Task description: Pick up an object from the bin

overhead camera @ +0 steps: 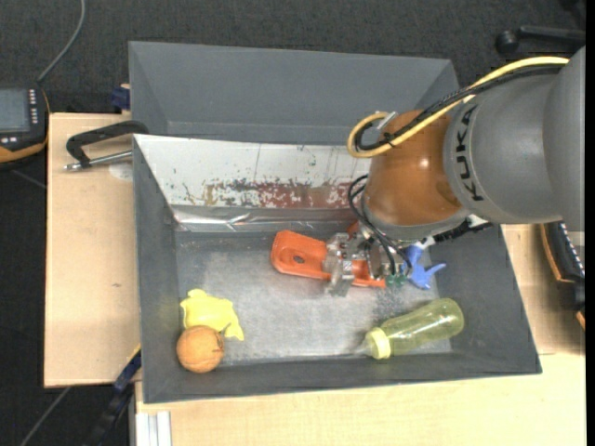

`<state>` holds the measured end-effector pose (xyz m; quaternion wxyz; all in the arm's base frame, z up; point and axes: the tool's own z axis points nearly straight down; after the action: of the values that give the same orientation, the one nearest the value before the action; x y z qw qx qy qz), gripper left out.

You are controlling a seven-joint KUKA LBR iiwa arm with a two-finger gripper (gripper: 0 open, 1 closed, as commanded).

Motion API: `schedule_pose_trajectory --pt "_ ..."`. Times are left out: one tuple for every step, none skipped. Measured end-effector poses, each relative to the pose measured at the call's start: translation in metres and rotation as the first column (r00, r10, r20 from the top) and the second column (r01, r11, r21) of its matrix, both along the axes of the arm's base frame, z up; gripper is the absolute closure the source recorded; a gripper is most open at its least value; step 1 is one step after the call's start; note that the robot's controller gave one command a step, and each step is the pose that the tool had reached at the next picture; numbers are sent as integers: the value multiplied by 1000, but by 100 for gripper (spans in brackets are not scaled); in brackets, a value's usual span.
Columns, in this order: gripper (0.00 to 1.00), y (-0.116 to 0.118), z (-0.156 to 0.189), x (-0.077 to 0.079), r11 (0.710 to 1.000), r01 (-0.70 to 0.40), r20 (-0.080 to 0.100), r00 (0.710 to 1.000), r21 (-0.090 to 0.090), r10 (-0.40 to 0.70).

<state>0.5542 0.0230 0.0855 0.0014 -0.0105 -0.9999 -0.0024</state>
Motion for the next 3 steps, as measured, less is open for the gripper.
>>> schedule_pose_trajectory --pt "100 2 20 15 1000 -1 0 1000 2 1" --pt "100 7 61 9 1000 2 4 1000 2 -2" --pt "100 3 92 5 1000 -15 3 1000 2 15"
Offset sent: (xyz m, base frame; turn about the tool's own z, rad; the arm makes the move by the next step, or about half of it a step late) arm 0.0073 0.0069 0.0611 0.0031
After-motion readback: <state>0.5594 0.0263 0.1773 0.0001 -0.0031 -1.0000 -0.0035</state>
